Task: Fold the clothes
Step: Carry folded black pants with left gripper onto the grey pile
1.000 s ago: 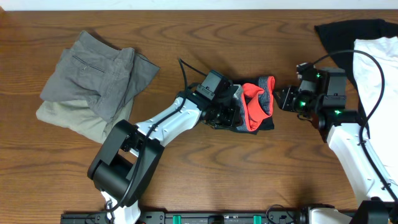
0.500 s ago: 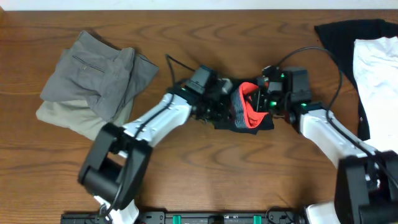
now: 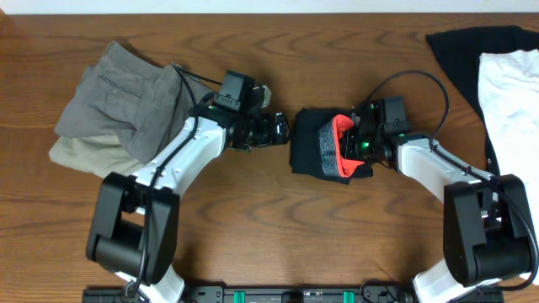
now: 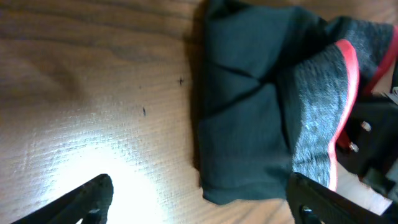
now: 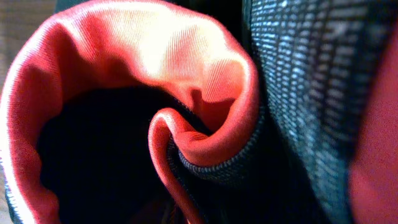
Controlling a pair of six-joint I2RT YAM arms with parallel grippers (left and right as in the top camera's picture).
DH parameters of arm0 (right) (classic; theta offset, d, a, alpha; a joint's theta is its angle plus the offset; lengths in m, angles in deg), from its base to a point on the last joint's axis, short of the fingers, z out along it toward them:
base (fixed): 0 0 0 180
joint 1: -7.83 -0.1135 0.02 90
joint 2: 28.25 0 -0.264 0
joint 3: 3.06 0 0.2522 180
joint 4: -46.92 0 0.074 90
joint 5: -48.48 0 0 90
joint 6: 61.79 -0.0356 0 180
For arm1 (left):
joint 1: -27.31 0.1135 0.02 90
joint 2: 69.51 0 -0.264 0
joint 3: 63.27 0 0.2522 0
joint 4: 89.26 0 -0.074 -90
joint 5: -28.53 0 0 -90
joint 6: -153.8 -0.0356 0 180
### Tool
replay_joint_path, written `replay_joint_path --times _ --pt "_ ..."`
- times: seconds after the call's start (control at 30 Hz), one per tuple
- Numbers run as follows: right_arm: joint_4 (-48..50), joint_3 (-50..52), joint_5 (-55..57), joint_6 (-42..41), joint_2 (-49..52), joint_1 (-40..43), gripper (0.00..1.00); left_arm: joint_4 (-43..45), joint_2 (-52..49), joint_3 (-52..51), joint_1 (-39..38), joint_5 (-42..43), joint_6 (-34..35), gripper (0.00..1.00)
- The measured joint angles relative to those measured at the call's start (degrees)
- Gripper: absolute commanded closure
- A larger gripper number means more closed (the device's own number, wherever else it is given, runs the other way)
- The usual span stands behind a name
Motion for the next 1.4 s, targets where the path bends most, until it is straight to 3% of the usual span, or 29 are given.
replay_joint_path --times 0.27,0.37,0.57,0.7,0.87,1.03,1.2,1.4 --pt "-0.07 -0.04 0.02 -0.02 0.00 0.00 0.82 12.31 -9.64 0.00 0.02 7.96 3.17 0.08" --pt "-0.09 -0.07 0.02 -0.02 0.00 0.00 0.83 16.94 -12.66 0.00 0.04 13.49 4.68 0.14" --pt "-0.11 -0.09 0.02 -0.04 0.00 0.00 0.82 19.76 -14.97 0.00 -1.42 20.17 6.03 0.17" --pt "-0.15 -0.09 0.20 -0.02 0.00 0.07 0.83 20.61 -15.61 0.00 -4.83 21.07 6.99 0.34" --pt "-0.26 -0.11 0.22 -0.02 -0.02 0.52 0.82 20.96 -16.31 0.00 -7.34 20.57 7.39 0.68" --pt "-0.57 -0.11 0.17 -0.02 -0.24 0.74 0.82 22.97 -16.33 0.00 -6.58 21.86 7.26 0.91" --pt "-3.26 0.66 0.20 -0.04 -4.11 2.34 0.82 24.48 -16.33 0.07 -4.33 26.45 6.60 0.94" --pt "-4.33 1.77 2.21 -0.07 -19.47 6.75 0.81 24.50 -15.63 3.85 5.97 32.85 6.58 0.94"
